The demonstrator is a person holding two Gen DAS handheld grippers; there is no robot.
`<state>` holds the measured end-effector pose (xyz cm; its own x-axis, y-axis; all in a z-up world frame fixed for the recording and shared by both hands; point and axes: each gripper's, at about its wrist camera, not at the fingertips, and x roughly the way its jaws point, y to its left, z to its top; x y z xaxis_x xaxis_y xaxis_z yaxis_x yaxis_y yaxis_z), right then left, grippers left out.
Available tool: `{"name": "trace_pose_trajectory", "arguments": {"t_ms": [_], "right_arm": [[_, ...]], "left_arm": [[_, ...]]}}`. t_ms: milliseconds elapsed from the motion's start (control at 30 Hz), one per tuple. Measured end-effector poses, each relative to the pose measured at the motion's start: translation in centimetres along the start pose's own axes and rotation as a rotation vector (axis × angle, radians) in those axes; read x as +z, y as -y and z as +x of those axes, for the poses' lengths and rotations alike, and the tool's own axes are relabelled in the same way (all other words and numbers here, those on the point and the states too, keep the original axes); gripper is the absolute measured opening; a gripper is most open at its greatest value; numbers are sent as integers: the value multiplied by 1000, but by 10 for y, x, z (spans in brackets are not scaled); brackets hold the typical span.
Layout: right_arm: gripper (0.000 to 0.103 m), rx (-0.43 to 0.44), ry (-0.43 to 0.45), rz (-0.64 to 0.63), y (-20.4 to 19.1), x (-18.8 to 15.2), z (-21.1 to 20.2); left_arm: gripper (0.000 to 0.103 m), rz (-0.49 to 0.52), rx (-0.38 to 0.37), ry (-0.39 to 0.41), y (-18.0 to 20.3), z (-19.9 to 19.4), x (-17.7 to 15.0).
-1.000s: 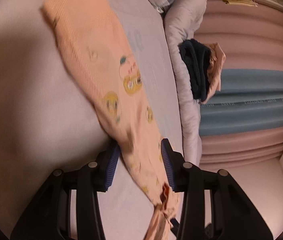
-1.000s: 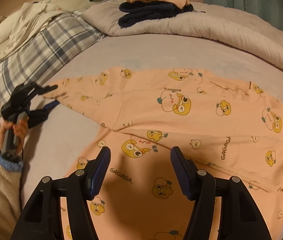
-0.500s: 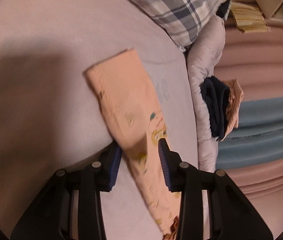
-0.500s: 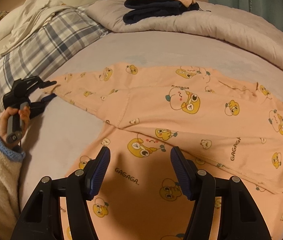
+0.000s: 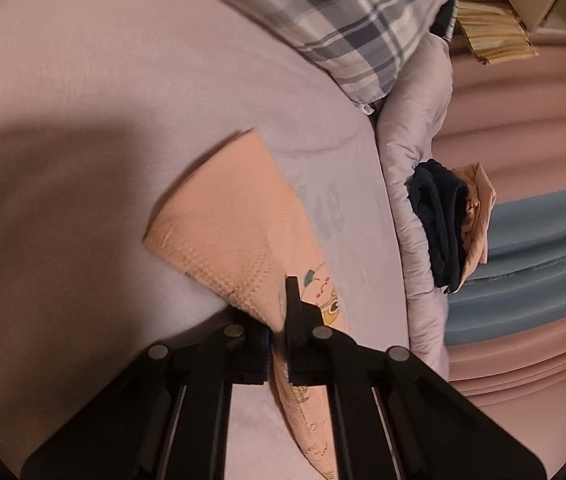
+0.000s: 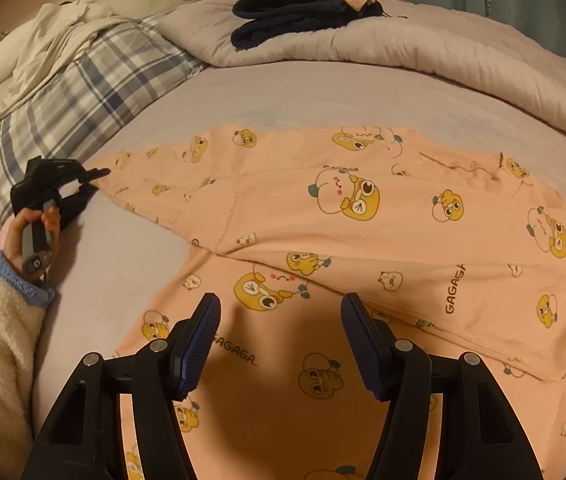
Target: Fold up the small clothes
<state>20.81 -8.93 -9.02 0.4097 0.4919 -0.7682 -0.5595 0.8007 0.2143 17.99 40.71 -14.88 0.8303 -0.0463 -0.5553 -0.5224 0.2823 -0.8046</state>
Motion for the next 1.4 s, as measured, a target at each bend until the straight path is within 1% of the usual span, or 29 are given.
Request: {"name": "trace_pose_trajectory", "arguments": {"t_ms": [133, 267, 333, 367, 467, 567, 633, 667, 733, 767, 867, 900, 933, 967, 1000, 1033, 1067, 1100, 1133, 1167, 1233, 1267, 1300, 1333, 1367, 1400], "right_arm": [[63, 7, 7, 5, 2, -1, -2], [63, 24, 30, 42, 11, 0, -8], [63, 32, 47, 75, 17, 0, -14], [63, 37, 53, 92, 21, 0, -16], [63, 44, 76, 148, 36, -4, -29], [63, 36, 111, 183, 50, -10, -46], [63, 27, 131, 214, 62, -15, -58], [63, 22, 138, 228, 68, -17, -63], [63, 5, 153, 251, 79, -22, -73], [63, -3, 159, 260, 83, -25, -77], [63, -30, 182, 298, 98, -35, -89], [63, -37, 186, 311, 102, -37, -91], [63, -48, 194, 332, 108, -40, -94], [63, -57, 200, 360, 116, -43, -96], [63, -62, 201, 383, 122, -46, -97], [63, -66, 201, 416, 130, -50, -98], [63, -67, 200, 438, 135, -52, -98], [63, -69, 199, 458, 139, -54, -98], [63, -66, 199, 476, 144, -57, -98], [63, -60, 202, 487, 147, -57, -98], [63, -41, 207, 501, 149, -55, -98], [63, -28, 210, 506, 149, -53, -96], [63, -7, 210, 516, 149, -51, -94], [63, 22, 209, 528, 150, -47, -90], [63, 47, 209, 535, 149, -45, -87], [63, 84, 208, 543, 148, -40, -81]], "left_arm": [[2, 101, -5, 30, 26, -13, -5], [1, 231, -33, 59, 73, -32, -20], [1, 277, -60, 52, 95, -36, -31], [1, 318, -79, 44, 113, -38, -41], [2, 424, -104, 17, 152, -38, -68], [2, 541, -126, -20, 192, -34, -108], [2, 627, -124, -47, 215, -27, -139], [2, 687, -119, -67, 228, -21, -162], [2, 765, -103, -95, 241, -10, -192], [2, 813, -98, -127, 249, -1, -217], [2, 908, -85, -173, 258, 16, -268], [2, 963, -71, -178, 262, 22, -292], [2, 1011, -59, -173, 262, 27, -308], [3, 1094, -47, -176, 263, 34, -338], [12, 1167, -30, -187, 263, 43, -356], [14, 1277, 22, -213, 261, 56, -385], [15, 1330, 60, -245, 252, 67, -400], [20, 1355, 68, -289, 244, 74, -410], [20, 1367, 61, -332, 236, 79, -417], [21, 1360, 38, -382, 229, 82, -421], [35, 1321, 2, -445, 224, 81, -416], [55, 1295, -16, -471, 221, 80, -409], [71, 1254, -55, -500, 219, 76, -401], [75, 1224, -91, -509, 220, 71, -395], [76, 1206, -108, -495, 218, 65, -382], [76, 1203, -102, -475, 218, 60, -376]]}}
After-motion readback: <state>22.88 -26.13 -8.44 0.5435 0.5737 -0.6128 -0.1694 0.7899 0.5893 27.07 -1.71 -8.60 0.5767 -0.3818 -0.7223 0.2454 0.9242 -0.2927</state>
